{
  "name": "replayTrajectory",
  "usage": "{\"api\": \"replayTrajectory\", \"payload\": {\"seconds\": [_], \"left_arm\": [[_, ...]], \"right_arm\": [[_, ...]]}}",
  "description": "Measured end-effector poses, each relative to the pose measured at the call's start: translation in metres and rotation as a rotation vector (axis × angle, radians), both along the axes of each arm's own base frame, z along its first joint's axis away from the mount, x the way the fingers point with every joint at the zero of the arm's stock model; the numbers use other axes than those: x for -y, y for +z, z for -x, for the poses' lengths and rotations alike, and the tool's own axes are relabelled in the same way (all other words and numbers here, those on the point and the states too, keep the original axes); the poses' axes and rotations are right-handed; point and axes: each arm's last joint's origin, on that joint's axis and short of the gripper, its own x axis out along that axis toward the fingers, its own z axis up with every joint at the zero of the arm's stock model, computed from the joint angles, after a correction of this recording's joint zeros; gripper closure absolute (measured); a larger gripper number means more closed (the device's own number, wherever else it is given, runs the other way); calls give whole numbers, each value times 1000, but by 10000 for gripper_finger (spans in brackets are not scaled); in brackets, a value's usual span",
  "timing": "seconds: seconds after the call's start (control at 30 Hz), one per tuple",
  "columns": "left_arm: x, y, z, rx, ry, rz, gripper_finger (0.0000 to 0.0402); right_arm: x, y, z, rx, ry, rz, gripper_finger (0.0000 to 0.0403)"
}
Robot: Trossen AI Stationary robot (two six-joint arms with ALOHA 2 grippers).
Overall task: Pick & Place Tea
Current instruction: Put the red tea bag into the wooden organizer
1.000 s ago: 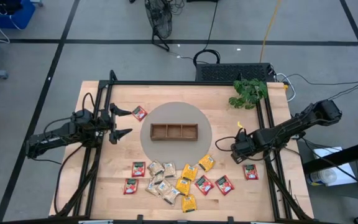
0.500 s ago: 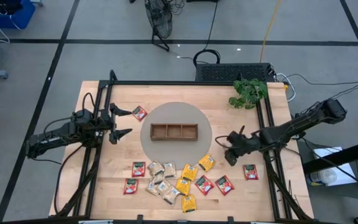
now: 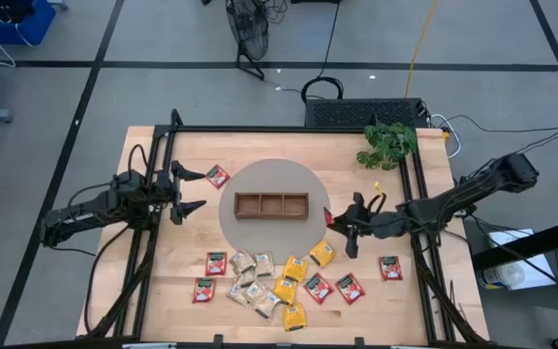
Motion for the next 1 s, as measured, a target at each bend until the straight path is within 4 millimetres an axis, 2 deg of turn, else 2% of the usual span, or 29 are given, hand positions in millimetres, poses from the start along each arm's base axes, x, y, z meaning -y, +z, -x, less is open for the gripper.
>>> {"api": "replayTrajectory", "payload": {"seconds": [0.37,0.53,0.77,0.87,1.0], "left_arm": [[-2,5,1,57,60,25,4],[-2,7,1,71,70,15,4],[-2,7,1,72,70,9,4],[-3,7,1,48,113,-133,5],[-7,10,3,2,279,-381,5]], "right_arm": [[-4,-5,-36,179,-15,366,378],[4,-12,-51,236,-55,444,366],[19,-25,-63,241,-124,437,380],[22,-27,-64,240,-138,421,371],[24,-25,-65,260,-150,414,367]]}}
